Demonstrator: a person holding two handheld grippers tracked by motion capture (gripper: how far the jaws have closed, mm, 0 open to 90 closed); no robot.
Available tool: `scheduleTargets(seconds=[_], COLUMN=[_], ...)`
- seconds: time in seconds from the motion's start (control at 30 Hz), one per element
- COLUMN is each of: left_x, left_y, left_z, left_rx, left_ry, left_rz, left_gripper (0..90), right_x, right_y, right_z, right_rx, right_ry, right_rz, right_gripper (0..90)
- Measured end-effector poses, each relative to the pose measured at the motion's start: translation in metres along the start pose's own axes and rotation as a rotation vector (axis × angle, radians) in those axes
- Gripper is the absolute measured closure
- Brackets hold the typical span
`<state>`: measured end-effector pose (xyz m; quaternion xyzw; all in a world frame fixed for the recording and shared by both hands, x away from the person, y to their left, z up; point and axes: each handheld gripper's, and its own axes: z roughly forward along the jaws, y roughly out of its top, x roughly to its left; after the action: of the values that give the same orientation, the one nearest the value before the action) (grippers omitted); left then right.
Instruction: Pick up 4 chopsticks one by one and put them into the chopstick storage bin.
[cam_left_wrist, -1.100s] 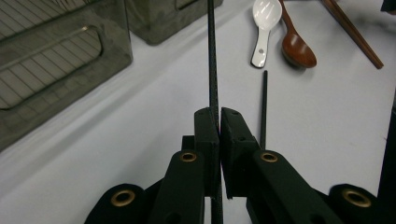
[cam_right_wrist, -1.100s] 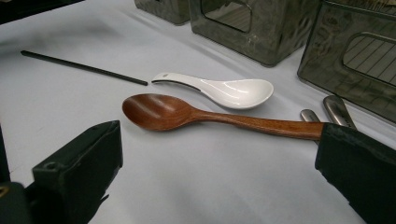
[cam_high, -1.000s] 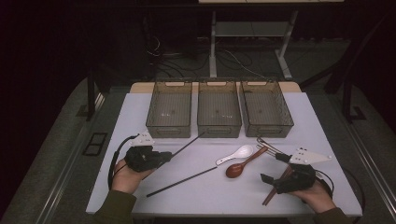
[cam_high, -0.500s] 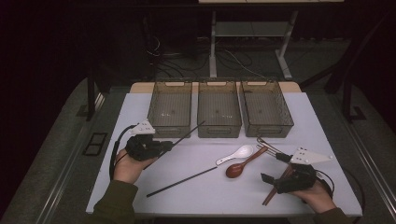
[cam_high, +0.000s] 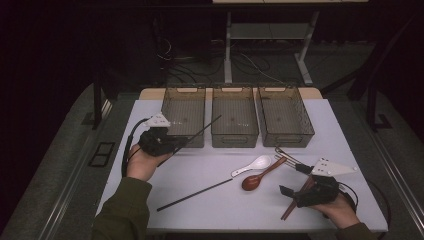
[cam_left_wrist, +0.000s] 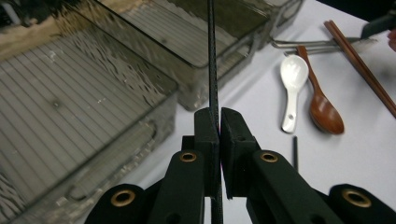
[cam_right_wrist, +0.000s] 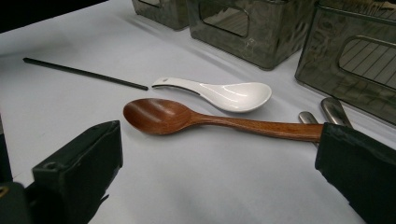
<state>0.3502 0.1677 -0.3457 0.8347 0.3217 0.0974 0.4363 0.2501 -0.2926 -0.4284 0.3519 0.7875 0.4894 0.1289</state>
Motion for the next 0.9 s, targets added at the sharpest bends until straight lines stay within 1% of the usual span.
scheduleTargets(seconds=[0.03, 0.13, 0.23, 0.3, 0.37, 0.53, 0.67, 0.73, 0.83, 0.9], left_x=[0.002, 0.006, 0.009, 0.012, 0.016, 0.022, 0.025, 0.027, 0.031, 0.035], left_y=[0.003, 0.012, 0.020, 0.025, 0.029, 0.037, 0.044, 0.048, 0.054, 0.057], left_z=[0.001, 0.004, 0.008, 0.011, 0.014, 0.020, 0.025, 0.027, 0.030, 0.032], left_rx=[-0.007, -0.007, -0.002, 0.002, 0.005, -0.005, 0.004, 0.012, 0.012, 0.006], left_ry=[0.004, 0.013, 0.024, 0.030, 0.036, 0.048, 0.062, 0.073, 0.086, 0.096], left_rz=[-0.001, 0.002, 0.009, 0.004, 0.004, -0.011, -0.009, 0.005, 0.008, -0.001], left_gripper=[85.8, 85.8, 85.8, 85.8, 85.8, 85.8, 85.8, 85.8, 85.8, 85.8], right_x=[0.000, 0.000, 0.000, 0.000, 0.000, 0.000, -0.001, -0.001, -0.001, -0.001], right_y=[0.000, 0.000, 0.000, 0.000, 0.000, 0.000, 0.000, 0.000, 0.000, 0.001], right_z=[0.000, -0.001, -0.001, -0.001, -0.002, -0.002, -0.003, -0.003, -0.003, -0.003], right_rx=[0.000, -0.001, -0.006, -0.008, -0.011, -0.016, -0.022, -0.023, -0.025, -0.027], right_ry=[0.001, 0.003, 0.002, 0.001, 0.001, 0.002, 0.002, 0.002, 0.003, 0.005], right_rz=[0.001, 0.006, 0.004, 0.007, 0.006, 0.011, 0.013, 0.013, 0.014, 0.016], right_gripper=[1.0, 1.0, 1.0, 1.0, 1.0, 1.0, 1.0, 0.9, 1.0, 1.0])
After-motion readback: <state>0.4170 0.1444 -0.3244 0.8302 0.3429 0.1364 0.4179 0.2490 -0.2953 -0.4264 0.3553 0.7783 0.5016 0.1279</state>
